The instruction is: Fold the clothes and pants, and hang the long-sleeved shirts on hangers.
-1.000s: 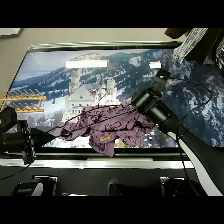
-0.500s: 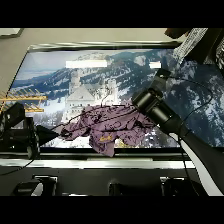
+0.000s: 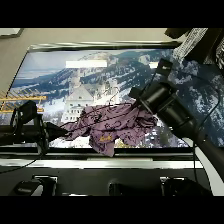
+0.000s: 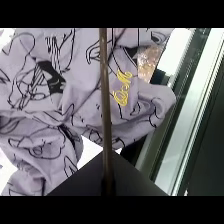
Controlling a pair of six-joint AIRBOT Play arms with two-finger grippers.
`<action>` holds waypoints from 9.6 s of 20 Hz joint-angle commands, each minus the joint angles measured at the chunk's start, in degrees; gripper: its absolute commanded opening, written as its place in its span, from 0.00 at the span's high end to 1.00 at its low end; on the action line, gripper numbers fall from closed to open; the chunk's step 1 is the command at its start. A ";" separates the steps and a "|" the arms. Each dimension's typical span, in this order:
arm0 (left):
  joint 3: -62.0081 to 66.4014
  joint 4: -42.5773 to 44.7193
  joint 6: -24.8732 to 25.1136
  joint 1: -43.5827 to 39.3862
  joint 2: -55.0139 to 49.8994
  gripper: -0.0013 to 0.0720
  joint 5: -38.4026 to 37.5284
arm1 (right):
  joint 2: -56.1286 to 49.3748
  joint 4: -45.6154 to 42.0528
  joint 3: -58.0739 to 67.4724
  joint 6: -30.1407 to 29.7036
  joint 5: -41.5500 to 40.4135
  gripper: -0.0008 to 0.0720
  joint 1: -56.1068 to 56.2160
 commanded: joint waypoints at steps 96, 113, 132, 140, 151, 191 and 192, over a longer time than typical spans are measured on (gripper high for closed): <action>0.22 -30.88 6.93 -23.10 -21.79 0.96 24.96 | 11.47 4.72 14.62 -29.16 12.70 0.35 0.02; 0.22 -30.62 7.78 -23.10 -21.79 0.96 24.94 | 10.93 52.43 14.73 -88.00 13.81 0.21 -49.13; 0.20 -29.31 7.78 -22.95 -21.86 0.95 24.94 | -4.66 57.46 14.73 -129.22 18.32 0.15 -36.57; 0.20 -29.31 7.74 -22.95 -21.86 0.95 24.94 | -5.64 58.86 14.73 -131.69 22.60 0.95 -36.59; 0.20 -29.29 -5.70 -22.77 -21.64 0.35 33.53 | 0.55 52.81 14.73 -127.71 26.58 0.96 -36.59; 26.95 8.87 -56.15 -33.81 -49.13 0.36 41.99 | 1.97 46.25 14.73 -109.79 22.38 0.95 -36.57; 26.95 8.87 -56.15 -33.81 -49.44 0.36 42.42 | 1.97 46.25 14.73 -109.79 22.40 0.95 -36.57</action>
